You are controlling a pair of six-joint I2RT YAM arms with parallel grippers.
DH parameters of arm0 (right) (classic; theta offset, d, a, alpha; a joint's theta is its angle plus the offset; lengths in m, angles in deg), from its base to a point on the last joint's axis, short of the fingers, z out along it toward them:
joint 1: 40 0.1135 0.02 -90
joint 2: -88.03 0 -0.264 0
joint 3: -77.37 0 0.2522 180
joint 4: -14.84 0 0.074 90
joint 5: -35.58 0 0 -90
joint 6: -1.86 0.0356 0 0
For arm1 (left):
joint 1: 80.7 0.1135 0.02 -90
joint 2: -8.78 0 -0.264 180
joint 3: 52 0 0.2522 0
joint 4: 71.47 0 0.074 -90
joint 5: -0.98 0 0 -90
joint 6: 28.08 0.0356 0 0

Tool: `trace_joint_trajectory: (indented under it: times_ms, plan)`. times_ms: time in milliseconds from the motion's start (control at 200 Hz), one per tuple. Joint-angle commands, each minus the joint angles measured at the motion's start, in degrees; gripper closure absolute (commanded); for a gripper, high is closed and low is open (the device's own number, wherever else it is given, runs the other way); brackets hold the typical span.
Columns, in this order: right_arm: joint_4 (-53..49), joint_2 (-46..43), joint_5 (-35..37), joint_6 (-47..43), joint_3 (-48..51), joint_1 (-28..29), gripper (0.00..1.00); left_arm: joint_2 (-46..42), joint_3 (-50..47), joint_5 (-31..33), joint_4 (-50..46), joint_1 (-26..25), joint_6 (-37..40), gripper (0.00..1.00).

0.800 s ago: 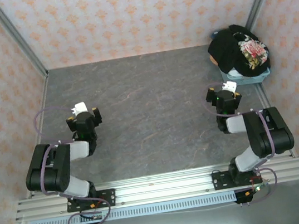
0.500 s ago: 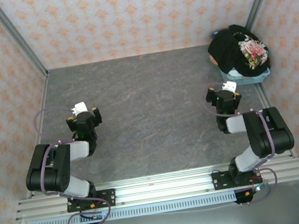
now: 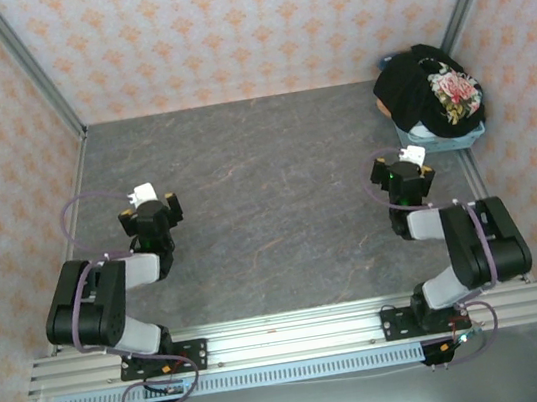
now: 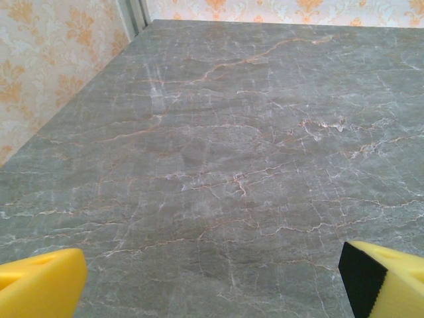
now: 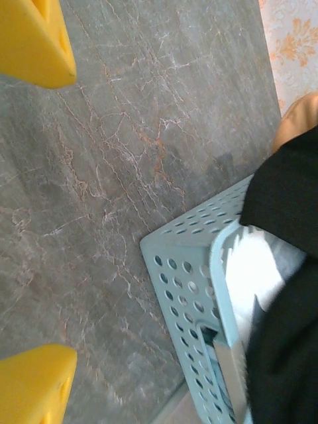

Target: Fold and stack the t-shirts

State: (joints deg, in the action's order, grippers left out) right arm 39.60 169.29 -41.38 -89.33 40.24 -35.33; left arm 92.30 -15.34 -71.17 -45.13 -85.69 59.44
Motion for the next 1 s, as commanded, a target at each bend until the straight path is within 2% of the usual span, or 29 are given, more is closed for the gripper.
trace_joint_trajectory:
  times_ms: [0, 55, 85, 110, 130, 160, 190, 215, 250, 305, 375, 475, 580, 655, 731, 916, 996]
  plan:
    - [-9.8, -12.4, 7.3, -2.9, -6.8, 4.1, 0.01, -8.6, 5.3, 8.2, -9.6, -4.6, 3.8, 0.00]
    - [-16.7, -16.4, 8.1, -0.1, -13.3, 4.8, 0.01, -13.1, 4.9, 11.4, -5.6, -7.3, 5.7, 0.00]
    - [-24.5, -16.7, 9.5, 5.0, -19.0, 4.5, 0.01, -15.0, 5.7, 13.2, -4.2, -8.2, 5.3, 0.00]
    - [-33.3, -16.2, 8.6, 8.9, -24.6, 3.9, 0.01, -16.4, 8.0, 15.8, -6.5, -8.4, 1.6, 0.00]
    - [-41.2, -15.5, 7.3, 11.7, -29.2, 3.4, 0.01, -17.4, 11.4, 20.3, -13.3, -8.4, -4.9, 0.00]
    - [-50.9, -13.9, 9.1, 17.7, -35.0, 3.3, 0.01, -18.4, 19.0, 24.0, -30.4, -7.6, -18.4, 0.00]
    - [-57.0, -11.3, 12.9, 24.7, -38.8, 2.7, 0.00, -18.2, 28.1, 20.6, -50.2, -5.4, -29.3, 0.00]
    - [-58.6, -9.5, 11.2, 26.3, -40.6, 1.3, 0.00, -16.9, 34.8, 17.6, -63.3, -3.4, -35.3, 0.00]
    - [-59.1, -7.3, 6.1, 26.8, -42.6, -1.0, 0.02, -13.9, 40.7, 13.9, -70.5, -1.6, -38.4, 0.00]
    - [-58.8, -4.3, 2.9, 29.1, -44.5, -3.5, 0.07, -9.4, 47.5, 4.8, -75.0, 0.0, -36.5, 0.00]
    - [-57.5, -1.7, 2.8, 32.2, -45.4, -6.3, 0.08, -7.2, 50.0, -4.6, -73.3, -0.4, -34.4, 0.02]
    - [-52.9, 1.0, 1.7, 33.8, -45.7, -10.8, 0.08, -9.6, 46.2, -17.5, -63.1, -1.7, -34.9, 0.02]
    - [-52.2, 5.5, -2.4, 36.0, -48.5, -16.1, 0.07, -8.2, 46.9, -26.0, -62.6, -4.5, -35.3, 0.05]
    - [-52.4, 9.2, -4.5, 35.3, -51.0, -18.1, 0.07, -6.9, 48.6, -28.2, -64.9, -7.9, -33.1, 0.06]
    - [-55.0, 12.7, -2.9, 33.9, -54.1, -18.8, 0.07, -6.6, 48.6, -29.9, -65.4, -10.2, -32.6, 0.08]
    - [-60.2, 20.8, -1.4, 30.4, -60.2, -20.0, 0.09, -7.1, 47.5, -33.1, -63.5, -11.7, -34.5, 0.12]
    - [-62.2, 24.5, -1.7, 29.4, -62.7, -20.5, 0.16, -6.9, 48.3, -33.7, -63.7, -11.8, -34.8, 0.14]
